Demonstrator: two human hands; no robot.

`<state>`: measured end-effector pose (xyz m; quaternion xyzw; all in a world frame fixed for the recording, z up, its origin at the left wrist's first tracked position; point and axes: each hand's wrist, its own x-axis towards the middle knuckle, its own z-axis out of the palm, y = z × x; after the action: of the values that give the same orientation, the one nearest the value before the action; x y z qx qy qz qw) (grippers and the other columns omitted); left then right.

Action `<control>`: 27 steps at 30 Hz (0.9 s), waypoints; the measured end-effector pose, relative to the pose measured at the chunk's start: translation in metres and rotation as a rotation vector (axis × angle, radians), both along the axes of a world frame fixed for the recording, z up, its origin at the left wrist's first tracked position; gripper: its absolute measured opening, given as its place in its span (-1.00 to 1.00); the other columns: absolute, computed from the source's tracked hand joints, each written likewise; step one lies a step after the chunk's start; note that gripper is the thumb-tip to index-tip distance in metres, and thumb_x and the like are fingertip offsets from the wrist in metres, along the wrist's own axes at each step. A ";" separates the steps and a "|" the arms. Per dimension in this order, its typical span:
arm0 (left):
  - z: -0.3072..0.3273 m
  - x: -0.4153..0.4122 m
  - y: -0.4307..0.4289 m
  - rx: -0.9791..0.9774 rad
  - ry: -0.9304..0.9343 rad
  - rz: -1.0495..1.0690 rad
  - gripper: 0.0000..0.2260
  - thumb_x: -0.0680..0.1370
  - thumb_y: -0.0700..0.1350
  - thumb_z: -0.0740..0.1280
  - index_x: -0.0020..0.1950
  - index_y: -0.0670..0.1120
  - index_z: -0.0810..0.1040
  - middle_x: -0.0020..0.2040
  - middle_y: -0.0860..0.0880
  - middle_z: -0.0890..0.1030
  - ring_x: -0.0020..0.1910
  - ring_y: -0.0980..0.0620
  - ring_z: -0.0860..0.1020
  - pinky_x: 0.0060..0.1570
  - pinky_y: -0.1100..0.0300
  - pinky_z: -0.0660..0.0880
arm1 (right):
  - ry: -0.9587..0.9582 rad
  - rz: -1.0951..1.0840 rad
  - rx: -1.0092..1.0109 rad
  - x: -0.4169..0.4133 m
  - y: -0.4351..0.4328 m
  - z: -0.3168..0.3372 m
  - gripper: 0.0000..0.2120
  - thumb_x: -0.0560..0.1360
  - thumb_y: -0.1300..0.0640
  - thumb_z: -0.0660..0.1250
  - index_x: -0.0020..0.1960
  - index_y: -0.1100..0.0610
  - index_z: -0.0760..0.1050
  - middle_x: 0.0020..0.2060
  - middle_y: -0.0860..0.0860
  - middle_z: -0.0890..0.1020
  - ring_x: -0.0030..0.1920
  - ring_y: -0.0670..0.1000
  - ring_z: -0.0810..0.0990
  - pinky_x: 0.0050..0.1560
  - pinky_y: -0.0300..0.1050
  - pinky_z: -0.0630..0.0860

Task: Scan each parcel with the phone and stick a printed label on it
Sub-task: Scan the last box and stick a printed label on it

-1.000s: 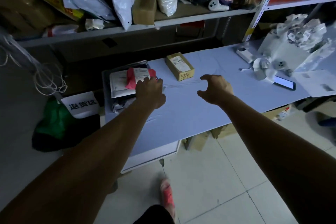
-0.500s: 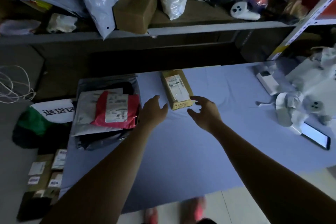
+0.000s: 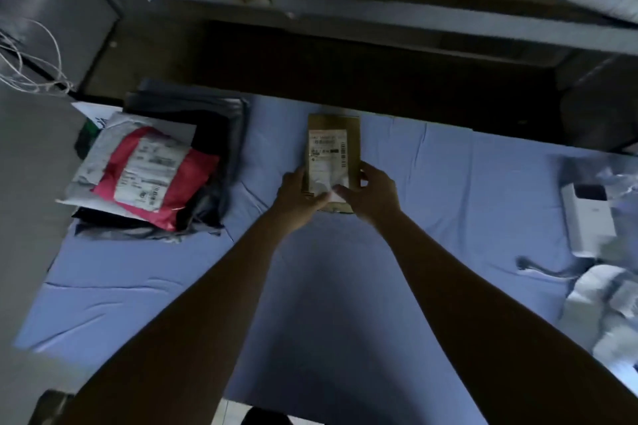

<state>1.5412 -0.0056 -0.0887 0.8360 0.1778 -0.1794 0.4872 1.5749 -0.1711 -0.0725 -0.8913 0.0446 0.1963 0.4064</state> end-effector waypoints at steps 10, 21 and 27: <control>0.036 -0.075 -0.084 -0.074 -0.112 -0.110 -0.31 0.52 -0.09 0.48 0.57 0.07 0.24 0.33 -0.17 0.39 0.30 -0.17 0.50 0.31 -0.14 0.49 | -0.081 -0.145 0.175 -0.100 -0.098 0.038 -0.44 0.48 0.06 0.52 0.44 -0.05 0.48 0.19 -0.13 0.66 0.06 -0.06 0.70 0.08 -0.02 0.67; 0.044 -0.230 -0.203 -0.029 -0.070 -0.280 -0.35 0.50 0.00 0.46 0.53 0.06 0.27 0.31 -0.15 0.37 0.32 -0.17 0.44 0.33 -0.12 0.44 | -0.036 -0.288 0.101 -0.281 -0.212 0.051 -0.53 0.48 0.06 0.51 0.38 -0.02 0.55 0.17 -0.09 0.68 0.03 -0.01 0.70 0.04 -0.11 0.64; 0.038 -0.256 -0.254 0.031 -0.030 -0.269 -0.31 0.44 0.12 0.51 0.49 0.09 0.31 0.30 -0.12 0.39 0.32 -0.16 0.46 0.33 -0.10 0.46 | -0.014 -0.302 0.096 -0.307 -0.255 0.039 -0.56 0.47 0.06 0.51 0.33 -0.01 0.59 0.15 -0.08 0.69 0.06 0.00 0.68 0.02 -0.07 0.65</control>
<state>1.2852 -0.2595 -0.0510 0.8622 0.0596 -0.2280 0.4483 1.2682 -0.4264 -0.0339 -0.8553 0.1658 0.1286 0.4738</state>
